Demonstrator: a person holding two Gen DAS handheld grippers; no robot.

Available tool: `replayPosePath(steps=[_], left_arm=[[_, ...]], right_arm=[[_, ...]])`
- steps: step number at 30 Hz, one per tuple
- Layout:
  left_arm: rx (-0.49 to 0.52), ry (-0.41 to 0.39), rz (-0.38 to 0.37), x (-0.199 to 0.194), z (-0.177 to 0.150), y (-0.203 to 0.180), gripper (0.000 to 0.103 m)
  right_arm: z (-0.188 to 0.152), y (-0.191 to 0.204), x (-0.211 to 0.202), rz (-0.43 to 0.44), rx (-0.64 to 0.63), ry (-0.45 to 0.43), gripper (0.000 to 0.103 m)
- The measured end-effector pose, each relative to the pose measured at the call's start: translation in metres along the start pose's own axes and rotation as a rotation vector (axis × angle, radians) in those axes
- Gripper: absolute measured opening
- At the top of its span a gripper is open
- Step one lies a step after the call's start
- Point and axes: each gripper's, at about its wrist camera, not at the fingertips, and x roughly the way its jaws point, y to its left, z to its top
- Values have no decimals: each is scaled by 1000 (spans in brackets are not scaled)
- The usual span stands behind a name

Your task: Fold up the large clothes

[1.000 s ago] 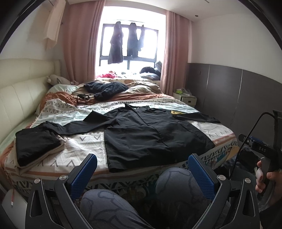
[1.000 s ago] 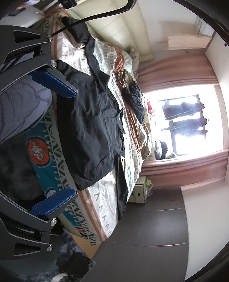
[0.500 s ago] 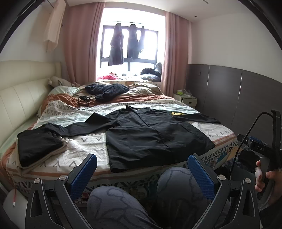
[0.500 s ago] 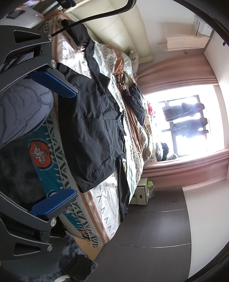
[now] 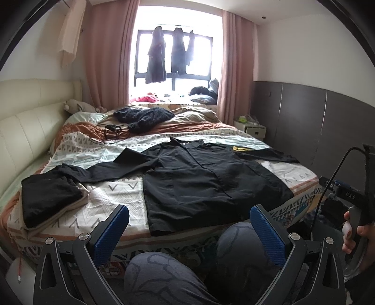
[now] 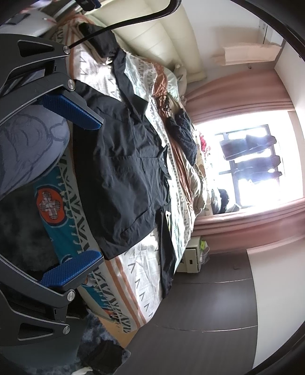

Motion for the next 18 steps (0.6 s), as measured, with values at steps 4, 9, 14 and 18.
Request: replayPosePath(steps=[4,9,14,18], left_arm=[[8,14,8,22,7,7,103],[-10,24,31,52,20,23,103],[-70,45,60,88,35,54,103],[-107,73,91,113,40,75,103]], right_arm=[[10,0,19,14,0,12,103],[27,7,46,33,-6,13,103],[53,22,85,57,-31,25,103],[74,38,114,90,-49,28,103]])
